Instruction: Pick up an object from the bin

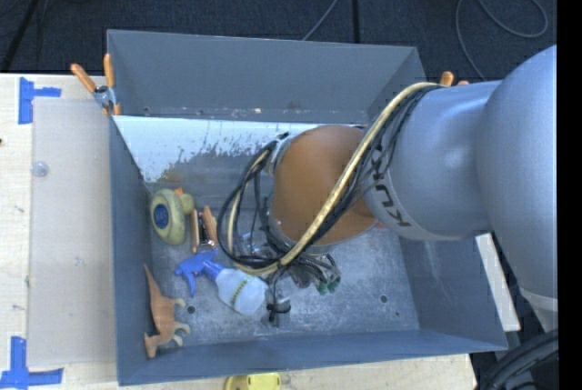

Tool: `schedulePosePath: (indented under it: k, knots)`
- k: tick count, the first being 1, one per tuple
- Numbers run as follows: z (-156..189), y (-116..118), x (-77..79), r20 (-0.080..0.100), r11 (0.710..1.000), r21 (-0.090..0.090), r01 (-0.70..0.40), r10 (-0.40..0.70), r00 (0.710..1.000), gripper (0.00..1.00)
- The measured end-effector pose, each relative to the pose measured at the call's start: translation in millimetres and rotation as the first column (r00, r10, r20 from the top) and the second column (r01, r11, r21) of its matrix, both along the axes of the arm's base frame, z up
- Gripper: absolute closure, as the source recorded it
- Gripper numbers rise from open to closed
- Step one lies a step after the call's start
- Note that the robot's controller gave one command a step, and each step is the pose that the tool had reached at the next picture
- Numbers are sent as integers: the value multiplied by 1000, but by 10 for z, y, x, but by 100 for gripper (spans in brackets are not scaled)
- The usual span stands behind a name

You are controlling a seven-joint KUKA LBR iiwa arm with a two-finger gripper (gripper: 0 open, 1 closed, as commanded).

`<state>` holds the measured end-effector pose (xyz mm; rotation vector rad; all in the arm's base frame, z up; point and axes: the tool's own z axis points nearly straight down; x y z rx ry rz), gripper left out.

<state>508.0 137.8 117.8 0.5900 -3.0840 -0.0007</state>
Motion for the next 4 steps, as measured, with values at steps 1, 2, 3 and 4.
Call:
schedulePosePath:
  k: [1,2,3,4]
  knots:
    - [-487,110,92,-5,994,1,-105,105,994,100]
    - [-487,109,92,-5,995,1,-104,104,995,100]
    - [287,91,67,-6,997,1,-75,75,997,100]
    - [287,91,67,-6,997,1,-75,75,997,100]
